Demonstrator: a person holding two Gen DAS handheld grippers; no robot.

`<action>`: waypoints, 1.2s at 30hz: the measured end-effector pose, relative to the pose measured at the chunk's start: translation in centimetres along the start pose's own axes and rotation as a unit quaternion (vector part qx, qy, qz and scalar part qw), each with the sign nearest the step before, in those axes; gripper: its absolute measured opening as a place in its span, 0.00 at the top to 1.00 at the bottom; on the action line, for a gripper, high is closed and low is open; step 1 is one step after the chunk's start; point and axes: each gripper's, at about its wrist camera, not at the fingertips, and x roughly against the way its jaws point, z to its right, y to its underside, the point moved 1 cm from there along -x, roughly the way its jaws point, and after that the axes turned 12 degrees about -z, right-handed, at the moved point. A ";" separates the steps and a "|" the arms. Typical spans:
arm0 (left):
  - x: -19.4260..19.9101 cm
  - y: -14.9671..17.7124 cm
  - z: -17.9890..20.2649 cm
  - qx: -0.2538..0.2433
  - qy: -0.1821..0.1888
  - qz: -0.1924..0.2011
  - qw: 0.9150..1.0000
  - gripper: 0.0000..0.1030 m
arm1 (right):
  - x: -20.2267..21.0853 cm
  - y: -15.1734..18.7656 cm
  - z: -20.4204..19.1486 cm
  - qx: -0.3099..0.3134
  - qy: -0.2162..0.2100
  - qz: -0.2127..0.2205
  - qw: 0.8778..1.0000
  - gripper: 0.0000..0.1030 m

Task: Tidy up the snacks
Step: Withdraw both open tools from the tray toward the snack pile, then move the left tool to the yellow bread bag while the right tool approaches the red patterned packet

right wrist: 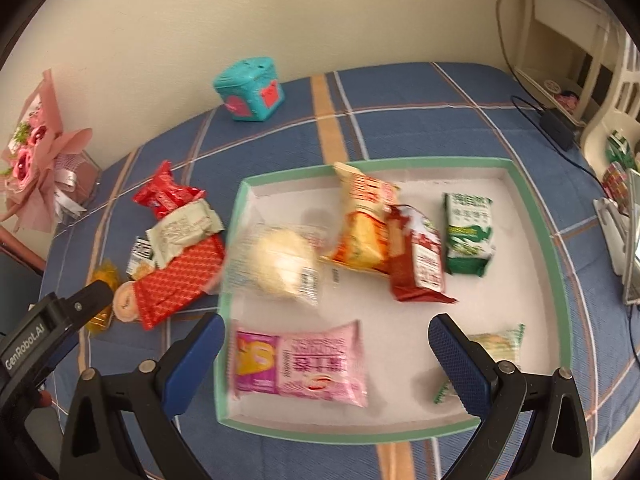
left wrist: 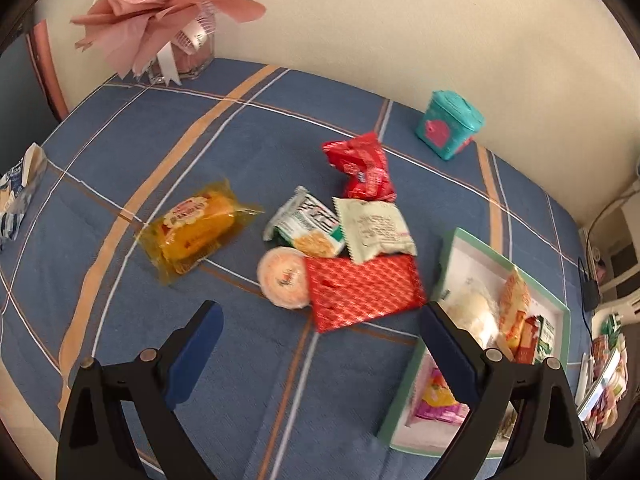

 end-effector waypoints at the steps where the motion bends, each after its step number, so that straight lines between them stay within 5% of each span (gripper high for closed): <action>1: -0.1 -0.2 -0.4 0.003 -0.002 0.000 1.000 0.03 | -0.1 0.0 -0.4 0.004 -0.003 0.002 1.000 0.00; 19: 0.3 -4.0 -8.7 0.060 0.032 0.025 0.997 0.02 | -3.3 -0.4 -7.9 0.043 -0.055 -0.029 0.997 0.00; 25: 0.1 -5.4 -10.2 0.061 -0.010 0.015 0.998 0.02 | -4.1 -0.7 -11.3 0.069 -0.063 -0.034 0.995 0.00; 36: -1.8 -7.0 -11.3 0.069 -0.012 -0.006 0.998 0.02 | -6.4 -2.1 -14.1 0.051 -0.048 -0.059 0.996 0.00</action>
